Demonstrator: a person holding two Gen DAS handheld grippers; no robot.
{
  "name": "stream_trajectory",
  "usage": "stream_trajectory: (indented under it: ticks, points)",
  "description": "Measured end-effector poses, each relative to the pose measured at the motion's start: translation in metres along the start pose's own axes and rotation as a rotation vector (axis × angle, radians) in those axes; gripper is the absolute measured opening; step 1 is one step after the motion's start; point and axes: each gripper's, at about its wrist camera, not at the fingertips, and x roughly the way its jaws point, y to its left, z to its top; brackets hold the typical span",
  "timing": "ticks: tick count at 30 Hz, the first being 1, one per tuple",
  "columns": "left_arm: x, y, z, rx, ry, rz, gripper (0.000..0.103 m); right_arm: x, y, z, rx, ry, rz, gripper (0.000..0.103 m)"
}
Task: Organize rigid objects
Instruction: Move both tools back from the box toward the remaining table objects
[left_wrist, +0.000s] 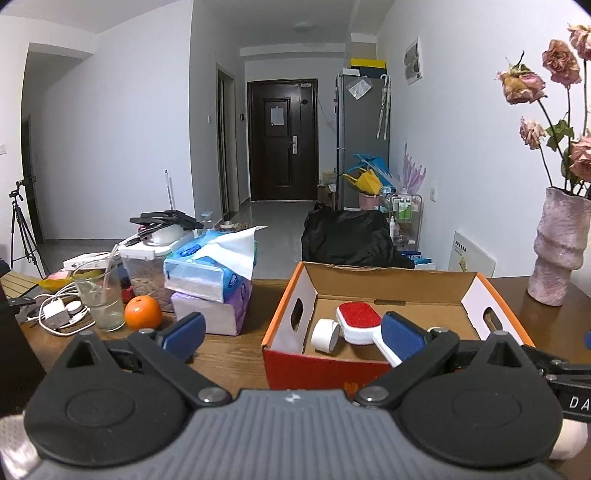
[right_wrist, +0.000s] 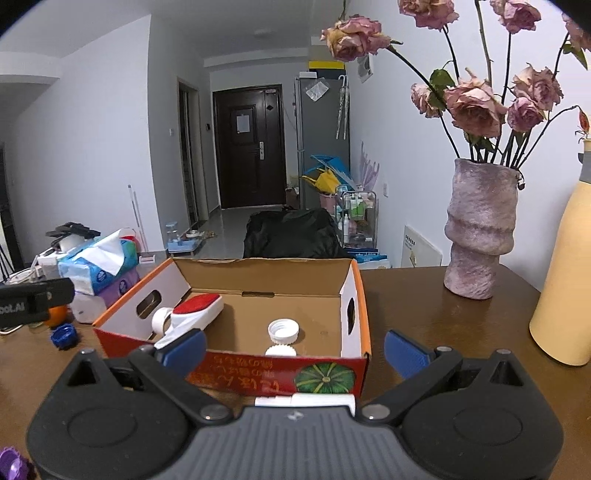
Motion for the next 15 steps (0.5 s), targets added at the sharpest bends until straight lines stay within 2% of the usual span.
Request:
stream_trajectory:
  ticks: [15]
  points:
    - [-0.045,0.018,-0.02,0.003,-0.004,0.003,0.103,-0.051,0.003,-0.022,-0.012,-0.028,0.016,0.103]
